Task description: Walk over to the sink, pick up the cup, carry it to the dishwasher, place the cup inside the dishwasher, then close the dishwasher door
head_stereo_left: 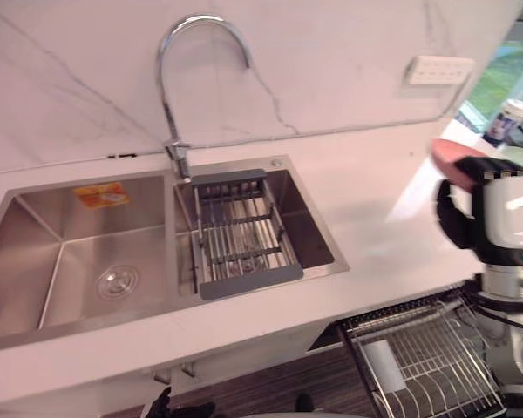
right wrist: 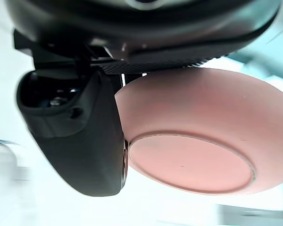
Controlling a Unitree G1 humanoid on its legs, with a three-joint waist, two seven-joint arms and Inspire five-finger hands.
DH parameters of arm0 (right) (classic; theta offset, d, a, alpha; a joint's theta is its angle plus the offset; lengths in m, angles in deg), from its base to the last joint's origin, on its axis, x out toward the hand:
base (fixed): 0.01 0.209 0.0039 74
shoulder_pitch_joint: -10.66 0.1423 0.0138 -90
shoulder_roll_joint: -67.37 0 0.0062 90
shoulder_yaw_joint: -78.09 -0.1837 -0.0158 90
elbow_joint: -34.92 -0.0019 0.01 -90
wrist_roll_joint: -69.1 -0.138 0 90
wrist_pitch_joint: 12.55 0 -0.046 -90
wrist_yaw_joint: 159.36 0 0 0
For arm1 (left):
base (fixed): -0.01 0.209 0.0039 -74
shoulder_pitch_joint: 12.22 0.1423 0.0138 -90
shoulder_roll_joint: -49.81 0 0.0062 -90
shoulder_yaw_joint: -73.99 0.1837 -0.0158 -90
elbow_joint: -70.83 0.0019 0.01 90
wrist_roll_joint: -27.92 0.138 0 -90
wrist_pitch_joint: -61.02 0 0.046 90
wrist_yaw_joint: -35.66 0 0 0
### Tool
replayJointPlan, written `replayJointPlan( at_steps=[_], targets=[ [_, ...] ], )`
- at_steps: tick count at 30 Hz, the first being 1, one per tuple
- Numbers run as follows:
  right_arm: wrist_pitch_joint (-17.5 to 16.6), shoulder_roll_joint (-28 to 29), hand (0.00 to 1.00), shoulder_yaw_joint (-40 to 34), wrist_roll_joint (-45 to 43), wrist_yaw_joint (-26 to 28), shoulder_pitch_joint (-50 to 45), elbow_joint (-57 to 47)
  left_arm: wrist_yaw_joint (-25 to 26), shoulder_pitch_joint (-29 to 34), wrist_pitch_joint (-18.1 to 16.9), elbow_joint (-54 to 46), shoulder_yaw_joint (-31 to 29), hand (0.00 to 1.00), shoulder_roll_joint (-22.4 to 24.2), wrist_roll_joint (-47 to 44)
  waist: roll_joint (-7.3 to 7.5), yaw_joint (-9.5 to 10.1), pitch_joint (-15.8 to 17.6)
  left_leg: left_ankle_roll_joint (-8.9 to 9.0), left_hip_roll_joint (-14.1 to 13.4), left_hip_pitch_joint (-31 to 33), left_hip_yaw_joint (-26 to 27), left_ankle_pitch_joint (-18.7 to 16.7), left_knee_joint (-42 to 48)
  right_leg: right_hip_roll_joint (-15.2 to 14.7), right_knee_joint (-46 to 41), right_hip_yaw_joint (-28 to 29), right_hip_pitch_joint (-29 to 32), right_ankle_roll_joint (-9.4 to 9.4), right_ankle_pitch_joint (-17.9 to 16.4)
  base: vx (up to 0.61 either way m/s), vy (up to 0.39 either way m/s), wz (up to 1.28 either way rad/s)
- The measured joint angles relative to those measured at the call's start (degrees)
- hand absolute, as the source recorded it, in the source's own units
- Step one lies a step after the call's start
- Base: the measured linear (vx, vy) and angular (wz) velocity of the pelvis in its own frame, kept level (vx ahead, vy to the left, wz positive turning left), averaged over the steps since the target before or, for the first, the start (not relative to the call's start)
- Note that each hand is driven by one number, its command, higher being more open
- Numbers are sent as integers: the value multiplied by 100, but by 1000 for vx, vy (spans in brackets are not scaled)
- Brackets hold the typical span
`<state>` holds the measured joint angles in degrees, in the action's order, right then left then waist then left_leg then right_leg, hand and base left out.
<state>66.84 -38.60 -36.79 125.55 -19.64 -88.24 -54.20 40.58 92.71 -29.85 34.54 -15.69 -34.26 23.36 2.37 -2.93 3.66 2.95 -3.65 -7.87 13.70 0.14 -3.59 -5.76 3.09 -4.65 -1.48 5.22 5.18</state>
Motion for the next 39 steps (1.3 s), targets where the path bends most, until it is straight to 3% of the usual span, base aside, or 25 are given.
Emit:
replayJointPlan(
  at_steps=[4,8,12,21,30,34,39],
  targets=[
    [400,0,0,-725,-499,-543,-455,793,-32,1,191,63,11,100,0,-76,-35,-270,-62,34,-38,-19,154,-77,44,53,23,146,59,9,-12,-8,-16,-23],
    [440,164,0,-1251,-796,-942,-845,1259,-29,3,403,76,13,100,12,-246,-96,-447,-103,58,-73,-28,285,-143,89,85,31,212,79,13,-23,-1,-15,-17],
    [379,717,0,-1402,-802,-1188,-1165,1406,-33,-1,554,73,13,100,9,-281,-96,-531,-110,67,-100,-36,325,-157,100,102,34,200,93,-16,-43,-23,-16,-5],
    [240,1807,0,-1223,-811,-1242,-1203,1458,-28,-26,674,59,12,100,-25,-347,-105,-530,-103,86,-107,-33,326,-177,100,97,35,149,63,-14,-34,0,0,0],
    [261,2273,0,-429,-1317,-1262,-1129,1982,187,-233,831,60,15,100,-12,-411,-148,-388,171,76,-108,48,218,-177,102,86,85,40,60,-13,-35,-6,-11,6],
    [302,2347,0,151,-2155,-1254,-852,2553,599,-483,1521,47,-9,100,11,-689,-235,-252,291,71,-106,100,65,-173,110,67,86,-120,38,-36,-21,13,-16,18],
    [415,2351,0,417,-2309,-1113,-563,2585,613,-632,1905,41,-128,100,48,-742,-287,-229,342,71,-104,154,-92,-173,116,48,85,-299,7,-32,-42,0,-16,15]
  ],
)
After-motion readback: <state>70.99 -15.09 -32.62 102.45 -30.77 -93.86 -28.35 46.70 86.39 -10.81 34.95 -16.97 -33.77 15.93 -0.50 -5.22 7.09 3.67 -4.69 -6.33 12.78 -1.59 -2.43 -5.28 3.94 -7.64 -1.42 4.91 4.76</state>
